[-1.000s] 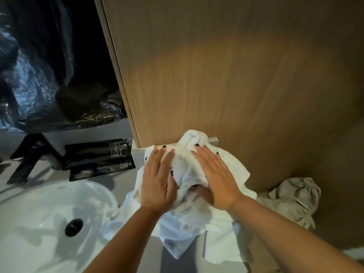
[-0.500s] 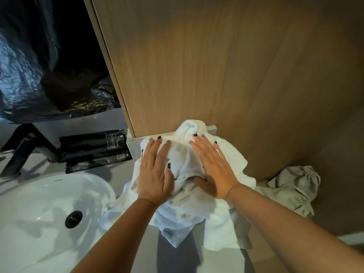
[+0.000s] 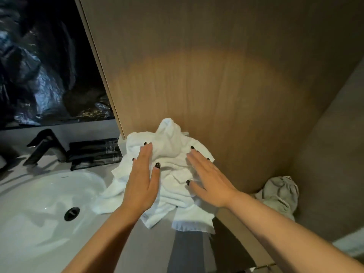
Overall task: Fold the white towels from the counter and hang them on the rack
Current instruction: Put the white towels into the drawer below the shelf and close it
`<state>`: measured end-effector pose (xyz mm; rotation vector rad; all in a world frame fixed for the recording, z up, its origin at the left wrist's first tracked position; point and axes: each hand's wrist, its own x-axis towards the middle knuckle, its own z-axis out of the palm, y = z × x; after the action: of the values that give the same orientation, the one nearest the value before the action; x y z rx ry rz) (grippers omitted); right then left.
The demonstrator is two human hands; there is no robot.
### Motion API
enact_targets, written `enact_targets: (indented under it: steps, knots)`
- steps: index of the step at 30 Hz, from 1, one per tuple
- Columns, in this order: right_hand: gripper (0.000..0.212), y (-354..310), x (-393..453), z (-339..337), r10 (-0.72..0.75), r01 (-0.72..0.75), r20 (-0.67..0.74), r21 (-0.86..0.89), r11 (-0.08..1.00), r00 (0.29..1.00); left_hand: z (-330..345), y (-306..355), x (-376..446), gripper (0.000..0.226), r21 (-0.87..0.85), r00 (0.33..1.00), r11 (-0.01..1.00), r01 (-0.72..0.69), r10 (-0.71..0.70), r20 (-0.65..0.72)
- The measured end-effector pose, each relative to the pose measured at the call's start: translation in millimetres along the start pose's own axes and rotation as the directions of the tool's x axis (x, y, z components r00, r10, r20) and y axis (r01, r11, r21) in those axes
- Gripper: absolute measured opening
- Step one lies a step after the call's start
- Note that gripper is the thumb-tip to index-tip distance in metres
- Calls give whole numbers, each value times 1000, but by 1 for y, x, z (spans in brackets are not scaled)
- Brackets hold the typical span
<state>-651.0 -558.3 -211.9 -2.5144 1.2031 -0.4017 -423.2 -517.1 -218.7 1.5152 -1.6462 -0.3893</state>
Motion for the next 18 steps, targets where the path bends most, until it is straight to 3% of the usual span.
enact_targets:
  steps: [10, 18]
  knots:
    - [66, 65, -149, -41, 21, -21, 11, 1, 1000, 1000, 84, 100, -95, 61, 77, 998, 996, 53, -51, -33]
    - [63, 139, -264, -49, 200, -201, 23, 14, 980, 979, 176, 183, -150, 61, 60, 986, 998, 32, -41, 162]
